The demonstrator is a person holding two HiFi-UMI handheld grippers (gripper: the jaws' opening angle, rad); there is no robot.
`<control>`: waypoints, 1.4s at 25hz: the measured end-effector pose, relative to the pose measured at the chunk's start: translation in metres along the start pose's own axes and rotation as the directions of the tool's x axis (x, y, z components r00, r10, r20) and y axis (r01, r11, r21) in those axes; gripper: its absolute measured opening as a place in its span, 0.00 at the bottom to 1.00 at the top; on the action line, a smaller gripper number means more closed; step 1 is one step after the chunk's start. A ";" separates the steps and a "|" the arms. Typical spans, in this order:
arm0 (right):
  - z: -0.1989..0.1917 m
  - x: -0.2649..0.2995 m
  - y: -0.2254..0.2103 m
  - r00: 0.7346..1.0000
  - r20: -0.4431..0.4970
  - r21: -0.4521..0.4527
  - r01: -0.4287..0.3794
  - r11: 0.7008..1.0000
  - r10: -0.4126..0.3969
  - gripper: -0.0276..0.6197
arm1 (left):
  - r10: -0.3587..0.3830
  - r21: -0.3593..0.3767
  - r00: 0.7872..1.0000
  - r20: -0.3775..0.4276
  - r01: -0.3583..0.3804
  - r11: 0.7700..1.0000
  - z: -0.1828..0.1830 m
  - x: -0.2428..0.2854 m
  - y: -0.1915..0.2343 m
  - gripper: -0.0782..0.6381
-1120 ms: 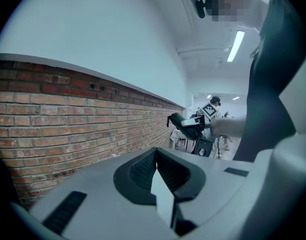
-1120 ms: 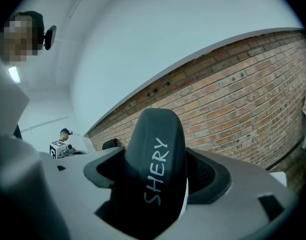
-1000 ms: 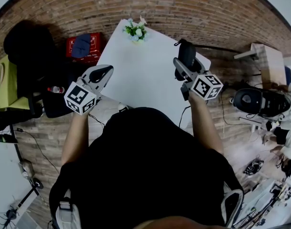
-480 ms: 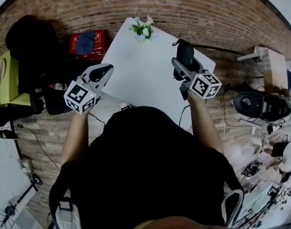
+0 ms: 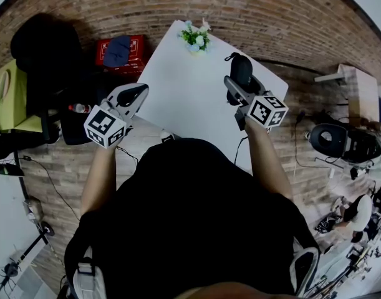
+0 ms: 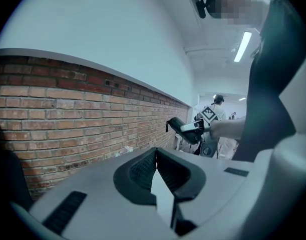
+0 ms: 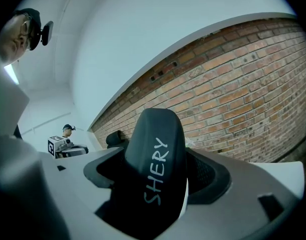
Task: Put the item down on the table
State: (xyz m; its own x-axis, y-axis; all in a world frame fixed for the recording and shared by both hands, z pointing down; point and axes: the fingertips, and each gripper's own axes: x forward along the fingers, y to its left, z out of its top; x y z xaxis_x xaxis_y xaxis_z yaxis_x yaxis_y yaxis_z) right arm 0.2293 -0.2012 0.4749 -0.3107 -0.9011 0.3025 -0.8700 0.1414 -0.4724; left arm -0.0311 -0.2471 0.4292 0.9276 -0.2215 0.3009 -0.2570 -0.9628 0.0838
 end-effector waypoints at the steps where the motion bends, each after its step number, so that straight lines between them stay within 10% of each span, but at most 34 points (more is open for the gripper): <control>1: -0.003 0.003 0.000 1.000 -0.007 0.002 -0.001 1.000 0.001 0.64 | 0.003 -0.003 1.000 -0.001 -0.003 1.000 -0.002 -0.002 0.002 0.12; 35: -0.093 0.084 0.017 0.976 -0.208 0.053 -0.060 0.997 0.069 0.64 | 0.075 -0.067 0.996 -0.042 -0.077 0.995 -0.037 -0.040 0.040 0.12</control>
State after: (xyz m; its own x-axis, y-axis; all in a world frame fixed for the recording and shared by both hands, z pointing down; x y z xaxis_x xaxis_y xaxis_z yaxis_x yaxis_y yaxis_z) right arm 0.1525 -0.2359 0.5694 -0.4432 -0.7840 0.4347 -0.8286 0.1732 -0.5324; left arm -0.0881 -0.2714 0.4555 0.8935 -0.2860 0.3461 -0.3458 -0.9301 0.1241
